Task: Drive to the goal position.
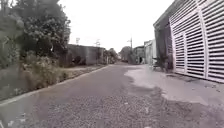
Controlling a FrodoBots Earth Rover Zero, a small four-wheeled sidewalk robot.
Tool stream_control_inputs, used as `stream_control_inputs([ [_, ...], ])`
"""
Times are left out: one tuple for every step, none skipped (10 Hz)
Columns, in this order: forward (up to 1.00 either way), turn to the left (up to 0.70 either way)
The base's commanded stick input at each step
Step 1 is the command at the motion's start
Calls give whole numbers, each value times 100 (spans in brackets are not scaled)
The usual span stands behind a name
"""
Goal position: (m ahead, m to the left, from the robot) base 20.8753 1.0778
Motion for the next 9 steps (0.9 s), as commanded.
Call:
stream_control_inputs([
  [100,-5],
  [100,-12],
  [100,-29],
  [100,-6],
  [100,0],
  [100,0],
  [100,0],
  [100,0],
  [100,0],
])
